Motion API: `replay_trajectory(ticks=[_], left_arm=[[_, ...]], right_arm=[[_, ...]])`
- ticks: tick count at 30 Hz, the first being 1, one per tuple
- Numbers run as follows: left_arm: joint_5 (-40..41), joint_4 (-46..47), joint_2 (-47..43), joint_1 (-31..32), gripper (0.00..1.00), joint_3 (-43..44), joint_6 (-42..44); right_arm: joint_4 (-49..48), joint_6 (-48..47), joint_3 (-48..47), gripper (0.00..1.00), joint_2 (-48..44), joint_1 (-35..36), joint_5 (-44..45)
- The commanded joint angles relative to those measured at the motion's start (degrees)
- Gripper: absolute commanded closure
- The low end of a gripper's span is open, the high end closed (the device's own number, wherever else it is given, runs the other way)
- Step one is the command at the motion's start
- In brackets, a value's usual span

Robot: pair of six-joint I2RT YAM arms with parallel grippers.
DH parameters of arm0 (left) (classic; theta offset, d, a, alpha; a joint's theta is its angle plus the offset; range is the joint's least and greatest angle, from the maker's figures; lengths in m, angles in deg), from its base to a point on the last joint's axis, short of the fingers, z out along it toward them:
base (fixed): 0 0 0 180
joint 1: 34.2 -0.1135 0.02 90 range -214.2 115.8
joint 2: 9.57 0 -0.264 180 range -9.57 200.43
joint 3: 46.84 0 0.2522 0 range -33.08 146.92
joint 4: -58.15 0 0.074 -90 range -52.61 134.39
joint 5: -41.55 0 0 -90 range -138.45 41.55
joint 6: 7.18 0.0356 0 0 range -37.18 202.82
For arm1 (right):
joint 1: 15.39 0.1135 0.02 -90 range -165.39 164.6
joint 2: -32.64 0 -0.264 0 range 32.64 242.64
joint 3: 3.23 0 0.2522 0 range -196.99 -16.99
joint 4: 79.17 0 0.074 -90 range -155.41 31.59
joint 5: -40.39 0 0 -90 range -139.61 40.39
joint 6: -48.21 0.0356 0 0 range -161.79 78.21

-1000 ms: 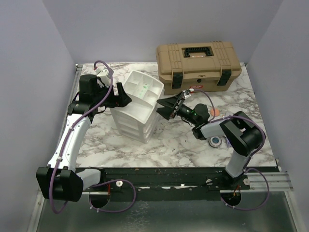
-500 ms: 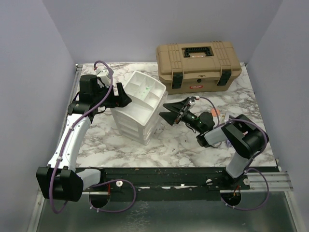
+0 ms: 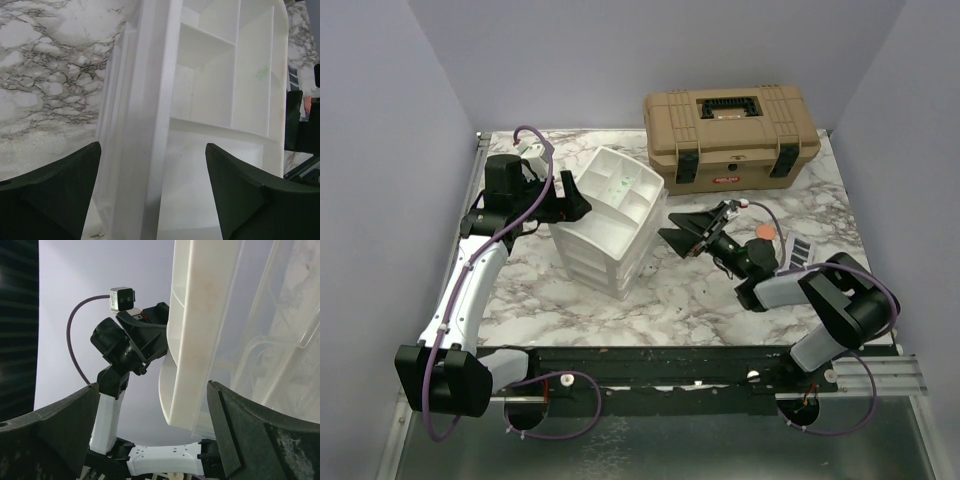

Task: Organize the makeup
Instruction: Open the drawer in the storage box.

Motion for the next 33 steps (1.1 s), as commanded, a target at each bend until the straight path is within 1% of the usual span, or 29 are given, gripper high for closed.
replay_trajectory(ticks=[1, 4, 8, 17, 20, 22, 27, 33], left_arm=[[1.02, -1.4, -0.6, 0.23, 0.13, -0.33, -0.58], [0.74, -1.4, -0.35, 0.28, 0.13, -0.09, -0.72], [0.9, -1.4, -0.42, 0.21, 0.13, 0.02, -0.7], [0.66, -1.49, -0.37, 0.24, 0.13, -0.07, -0.72], [0.61, -1.49, -0.25, 0.25, 0.13, 0.11, -0.68], [0.61, -1.5, -0.26, 0.22, 0.13, 0.18, -0.68], [0.55, -1.49, 0.13, 0.28, 0.13, 0.2, -0.76], [0.35, -1.42, 0.29, 0.23, 0.13, 0.28, -0.74]], right_arm=[[3.46, -3.76, -0.19, 0.06, -2.23, 0.32, 1.75], [5.07, -3.25, -2.32, 0.06, 0.01, 0.3, -0.76], [2.8, -1.56, -2.76, 0.06, 3.24, 0.31, -0.89], [1.95, -1.29, -5.96, 0.06, 7.52, 0.55, -3.11], [5.79, -1.95, -7.86, 0.06, 8.09, 0.56, -4.65], [6.22, -2.3, -8.44, 0.06, 8.49, 0.6, -5.04], [1.86, -0.42, -8.35, 0.06, 10.93, 0.74, -4.66], [-0.54, 0.28, -9.71, 0.06, 13.78, 1.26, -4.67]])
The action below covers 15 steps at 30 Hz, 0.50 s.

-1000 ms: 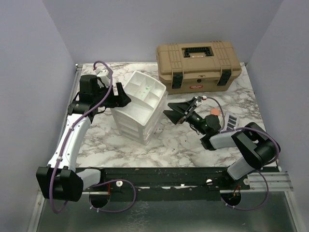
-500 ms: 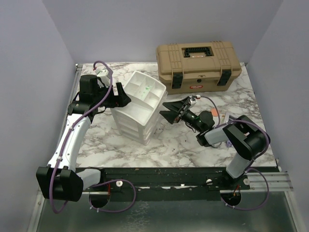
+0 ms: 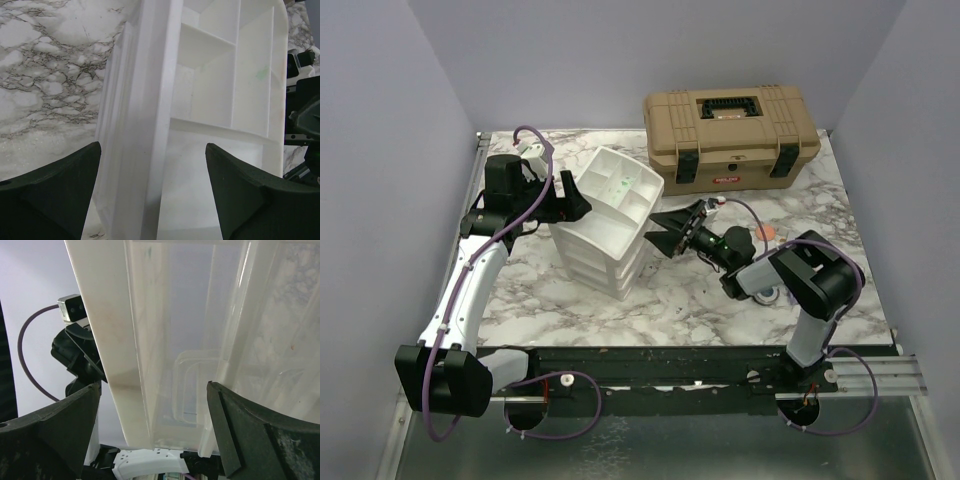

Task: Organize the makeup
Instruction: Open the drawer in the storage box.

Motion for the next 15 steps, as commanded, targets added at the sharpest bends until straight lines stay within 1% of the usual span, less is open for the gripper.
replay_trajectory(ticks=[1, 9, 12, 14, 15], left_arm=[[0.33, -1.39, 0.24, 0.21, 0.13, 0.22, -0.16], [0.14, -1.38, 0.15, 0.26, 0.13, -0.42, -0.16], [0.18, -1.36, 0.32, 0.23, 0.13, -0.46, -0.29], [0.43, -1.36, 0.37, 0.21, 0.13, -0.5, -0.42], [0.78, -1.36, 0.28, 0.23, 0.13, -0.63, -0.43]], right_arm=[[-3.96, 0.49, -2.64, 0.06, 2.37, 0.68, -1.18], [-5.12, 0.65, -5.52, 0.07, 3.78, 1.25, -2.79], [-11.24, 3.17, -5.65, 0.1, 5.92, 1.55, -2.65], [-16.94, 4.93, -4.95, 0.11, 7.14, 1.69, -1.64], [-17.21, 5.33, -4.75, 0.12, 7.08, 1.7, -1.56]])
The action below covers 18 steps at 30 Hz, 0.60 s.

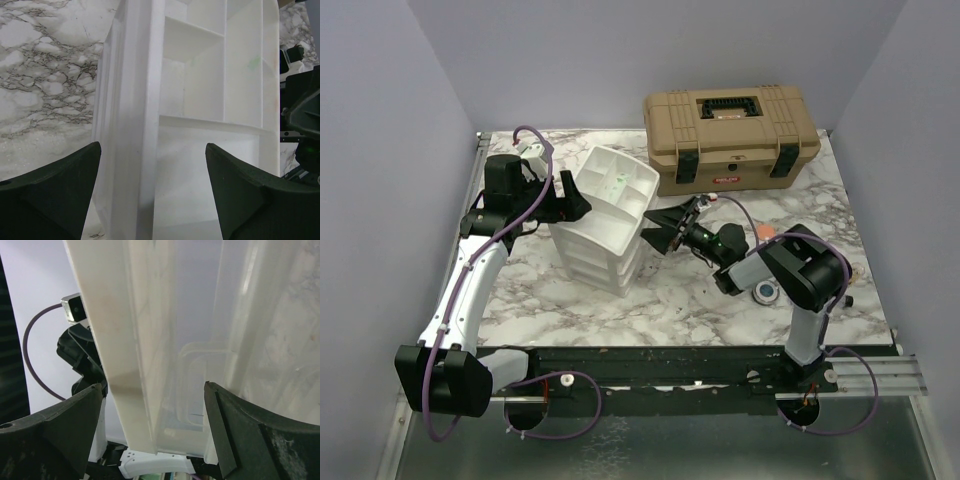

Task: Organize the makeup
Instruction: Open the drawer in the storage box.

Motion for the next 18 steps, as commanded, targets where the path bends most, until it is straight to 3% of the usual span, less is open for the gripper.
replay_trajectory(ticks=[1, 18], left_arm=[[1.11, -1.36, 0.28, 0.28, 0.13, -0.75, -0.55], [2.2, -0.92, -0.2, 0.24, 0.13, -2.17, -1.15]], right_arm=[[-13.58, 2.55, -0.04, 0.12, 2.09, 1.05, 0.0], [-13.67, -3.88, -1.27, 0.19, -5.19, 1.09, -0.56]])
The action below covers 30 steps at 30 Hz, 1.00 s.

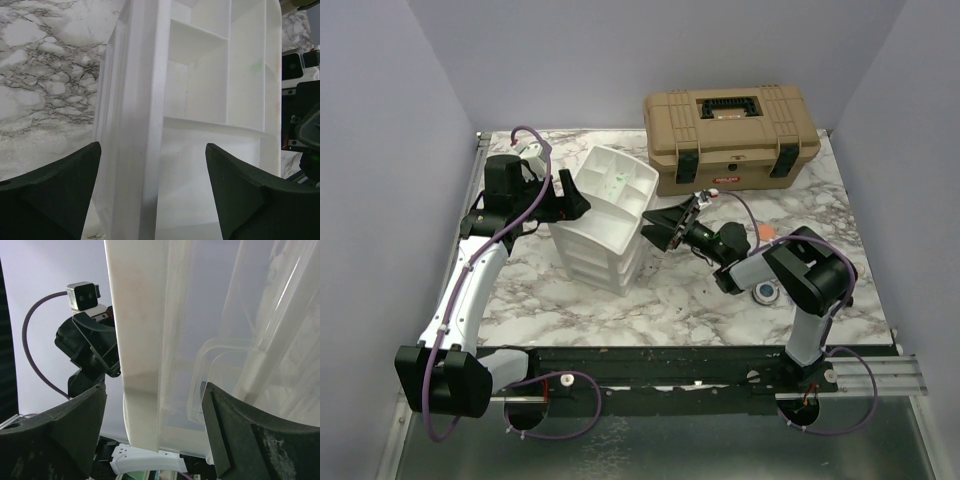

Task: Organize the makeup
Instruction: Open the drawer in the storage box.

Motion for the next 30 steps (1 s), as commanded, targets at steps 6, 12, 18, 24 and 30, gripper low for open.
replay_trajectory(ticks=[6, 12, 18, 24, 30], left_arm=[[4.5, -2.07, 0.59, 0.24, 0.13, -2.7, -1.06], [6.64, -2.66, 1.43, 0.22, 0.13, -3.3, -1.59], [8.8, -3.6, 2.03, 0.28, 0.13, -3.04, -1.69], [9.58, -3.7, 1.7, 0.21, 0.13, -2.65, -1.66], [8.94, -3.7, 1.2, 0.23, 0.22, -2.12, -1.51]], right_arm=[[-14.28, -1.58, 3.97, 0.22, -7.41, 0.55, 3.73], [-14.26, -2.09, 5.22, 0.24, -11.26, 0.55, 5.46], [-14.27, -2.48, 7.13, 0.25, -14.23, 0.5, 6.48], [-14.26, -2.41, 8.8, 0.25, -15.66, 0.5, 7.26], [-14.26, -2.6, 10.35, 0.26, -16.8, 0.55, 7.23]])
